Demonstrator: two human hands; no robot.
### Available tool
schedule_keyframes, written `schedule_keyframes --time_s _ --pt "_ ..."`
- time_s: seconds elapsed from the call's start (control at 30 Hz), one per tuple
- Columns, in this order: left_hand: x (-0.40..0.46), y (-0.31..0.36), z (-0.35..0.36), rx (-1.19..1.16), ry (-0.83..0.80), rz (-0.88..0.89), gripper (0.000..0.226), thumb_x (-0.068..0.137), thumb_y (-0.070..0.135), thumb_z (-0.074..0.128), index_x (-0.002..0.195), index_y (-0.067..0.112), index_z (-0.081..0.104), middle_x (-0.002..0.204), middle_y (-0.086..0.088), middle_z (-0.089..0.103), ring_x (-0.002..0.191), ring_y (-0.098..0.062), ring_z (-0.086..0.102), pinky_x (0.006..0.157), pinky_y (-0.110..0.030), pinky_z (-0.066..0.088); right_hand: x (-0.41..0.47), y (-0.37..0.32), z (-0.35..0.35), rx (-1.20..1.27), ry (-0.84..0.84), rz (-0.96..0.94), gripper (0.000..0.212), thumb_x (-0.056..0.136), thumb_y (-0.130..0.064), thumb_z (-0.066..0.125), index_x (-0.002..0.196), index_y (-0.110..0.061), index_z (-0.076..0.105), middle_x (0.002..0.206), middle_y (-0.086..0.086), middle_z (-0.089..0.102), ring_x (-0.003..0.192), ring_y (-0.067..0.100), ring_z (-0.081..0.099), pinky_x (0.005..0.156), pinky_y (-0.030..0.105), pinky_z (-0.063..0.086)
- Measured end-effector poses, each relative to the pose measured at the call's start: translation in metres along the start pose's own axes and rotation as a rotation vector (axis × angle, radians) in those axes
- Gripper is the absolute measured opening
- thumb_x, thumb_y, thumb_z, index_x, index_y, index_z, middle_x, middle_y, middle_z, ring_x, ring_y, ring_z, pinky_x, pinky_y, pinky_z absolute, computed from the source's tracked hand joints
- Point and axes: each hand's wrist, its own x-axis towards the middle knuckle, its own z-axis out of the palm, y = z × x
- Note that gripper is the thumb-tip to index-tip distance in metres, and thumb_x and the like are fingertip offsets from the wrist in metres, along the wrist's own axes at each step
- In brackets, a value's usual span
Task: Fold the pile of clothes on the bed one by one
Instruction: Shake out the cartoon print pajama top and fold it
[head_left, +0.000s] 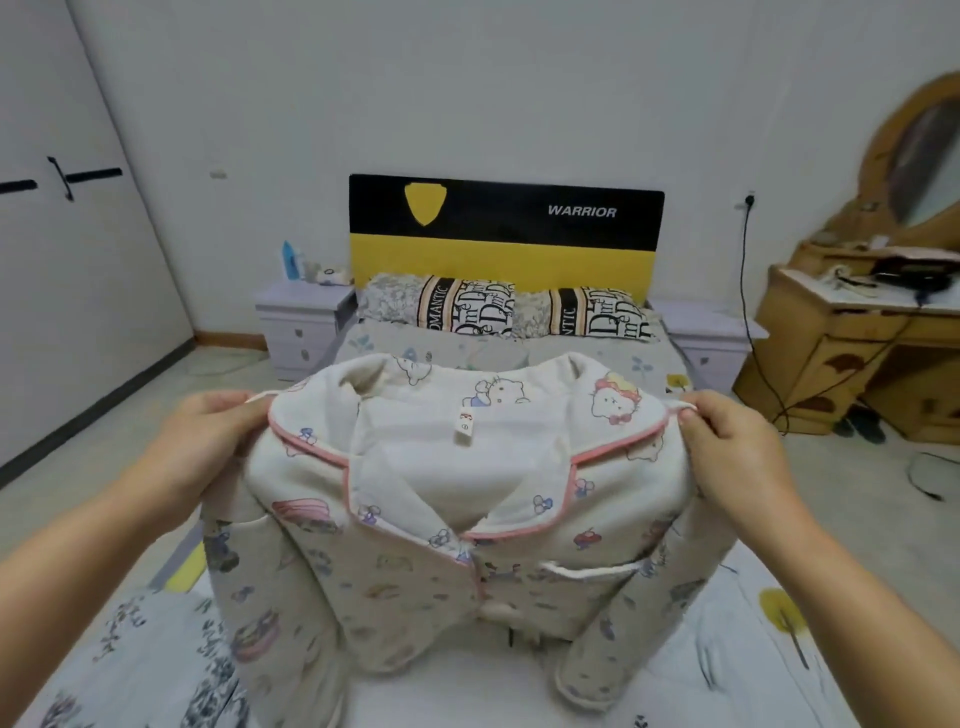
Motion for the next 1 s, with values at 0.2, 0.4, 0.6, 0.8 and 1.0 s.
schedule_keyframes --time_s 0.2,0.4,0.6,0.8,1.0 --pt "-0.026 0.031 -0.045 0.035 -0.041 0.170 0.023 0.077 0.033 0.069 0.071 0.011 0.069 0.065 -0.007 0.069 0.064 -0.021 0.060 0.065 -0.034 0.044 -0.037 -0.042 -0.045 -0.080 0.116 -0.057 0.020 0.091 -0.010 0.047 0.084 -0.004 0.065 0.082 0.011 0.064 0.077 0.024 0.052 0.062 0.032 0.036" --pt "-0.018 0.064 -0.050 0.023 0.010 0.290 0.034 0.073 0.043 0.068 0.075 0.008 0.067 0.061 -0.005 0.065 0.058 -0.016 0.055 0.055 -0.025 0.042 -0.026 -0.062 -0.062 -0.034 0.176 -0.105 0.019 0.091 -0.014 0.046 0.082 -0.016 0.063 0.086 0.007 0.065 0.086 0.027 0.057 0.075 0.043 0.046" --pt "0.015 0.021 -0.005 0.142 -0.012 0.254 0.029 0.087 0.034 0.060 0.070 0.011 0.065 0.049 0.010 0.059 0.043 0.000 0.045 0.042 -0.017 0.037 -0.005 -0.013 -0.011 -0.060 0.102 -0.021 0.020 0.092 -0.009 0.046 0.082 -0.016 0.062 0.076 -0.003 0.056 0.078 0.016 0.046 0.056 0.017 0.032" --pt "0.055 -0.111 0.060 0.372 -0.120 0.082 0.023 0.088 0.022 0.061 0.067 0.014 0.058 0.062 -0.001 0.059 0.055 -0.012 0.047 0.052 -0.029 0.034 -0.005 0.102 0.082 -0.090 -0.129 0.162 0.021 0.094 -0.007 0.045 0.081 -0.012 0.060 0.076 0.003 0.060 0.073 0.022 0.051 0.060 0.031 0.036" --pt "0.091 -0.228 0.122 0.548 -0.092 -0.043 0.022 0.084 0.020 0.064 0.065 0.018 0.054 0.064 0.004 0.058 0.061 -0.014 0.051 0.052 -0.026 0.033 -0.002 0.202 0.171 -0.096 -0.220 0.280 0.023 0.095 -0.007 0.044 0.087 -0.020 0.061 0.077 -0.006 0.062 0.070 0.007 0.053 0.057 0.021 0.036"
